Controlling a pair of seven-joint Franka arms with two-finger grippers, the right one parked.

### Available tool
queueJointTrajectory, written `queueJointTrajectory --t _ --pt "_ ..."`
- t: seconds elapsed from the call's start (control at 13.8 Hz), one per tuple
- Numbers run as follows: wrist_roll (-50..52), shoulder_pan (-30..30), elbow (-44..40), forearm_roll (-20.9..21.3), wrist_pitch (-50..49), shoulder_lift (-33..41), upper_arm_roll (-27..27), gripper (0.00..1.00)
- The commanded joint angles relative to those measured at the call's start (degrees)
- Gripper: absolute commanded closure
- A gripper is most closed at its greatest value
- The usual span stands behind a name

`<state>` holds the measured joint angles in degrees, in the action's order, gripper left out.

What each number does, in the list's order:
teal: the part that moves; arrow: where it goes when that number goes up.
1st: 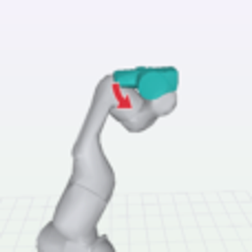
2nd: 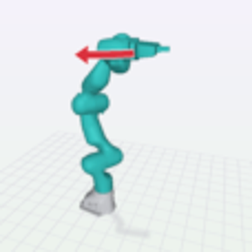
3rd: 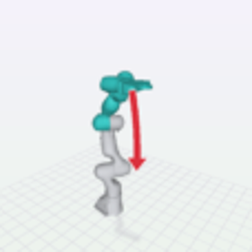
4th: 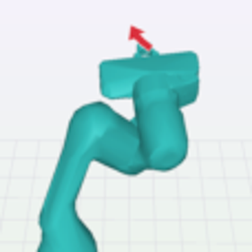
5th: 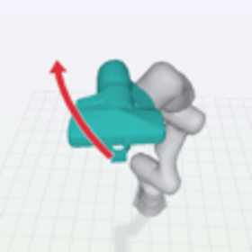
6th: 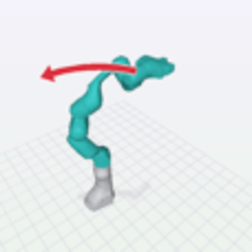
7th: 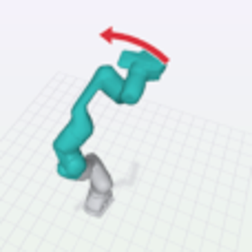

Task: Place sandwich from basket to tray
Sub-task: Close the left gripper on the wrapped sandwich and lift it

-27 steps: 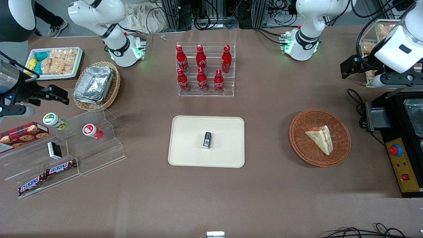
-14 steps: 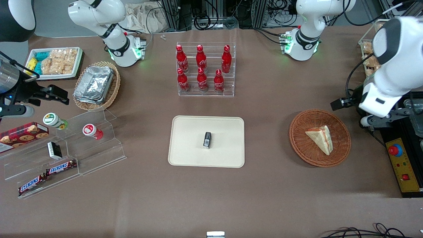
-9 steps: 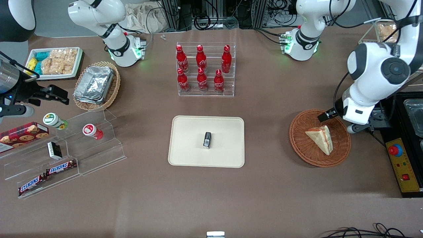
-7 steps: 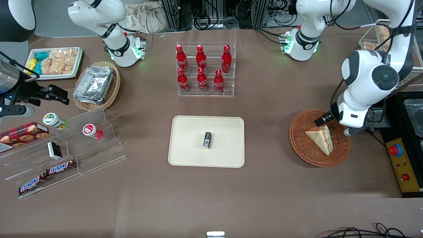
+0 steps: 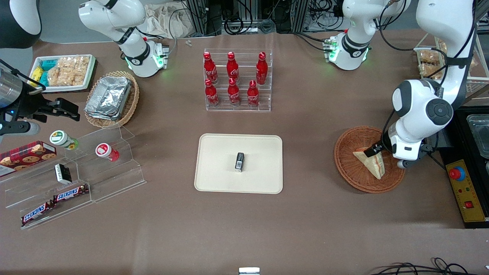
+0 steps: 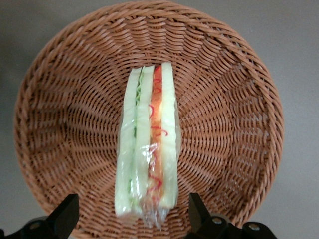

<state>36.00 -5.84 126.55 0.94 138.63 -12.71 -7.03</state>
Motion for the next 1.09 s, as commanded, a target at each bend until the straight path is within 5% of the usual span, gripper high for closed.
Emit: queueJointTrajectory --t 0.0,0.07,0.15,0.22,0.29,0.36,0.65,1.02 --pt "1.18 -0.14 0.36 0.73 4.19 -2.93 -0.09 0.01" --pt "1.18 -0.14 0.36 0.73 5.15 -3.72 0.08 0.01" --pt "1.18 -0.14 0.28 0.73 5.95 -4.69 0.26 0.14" --pt "1.09 -0.14 0.28 0.73 7.09 -5.3 0.43 0.45" --pt "1.09 -0.14 0.28 0.81 7.88 -5.83 0.61 0.89" --pt "1.0 -0.14 0.01 0.82 8.24 -6.01 0.7 1.0" --pt "0.57 -0.14 -0.43 0.82 5.19 -0.41 0.61 1.0" --pt "-2.93 0.65 -9.54 0.64 -18.78 7.25 -0.96 1.0"
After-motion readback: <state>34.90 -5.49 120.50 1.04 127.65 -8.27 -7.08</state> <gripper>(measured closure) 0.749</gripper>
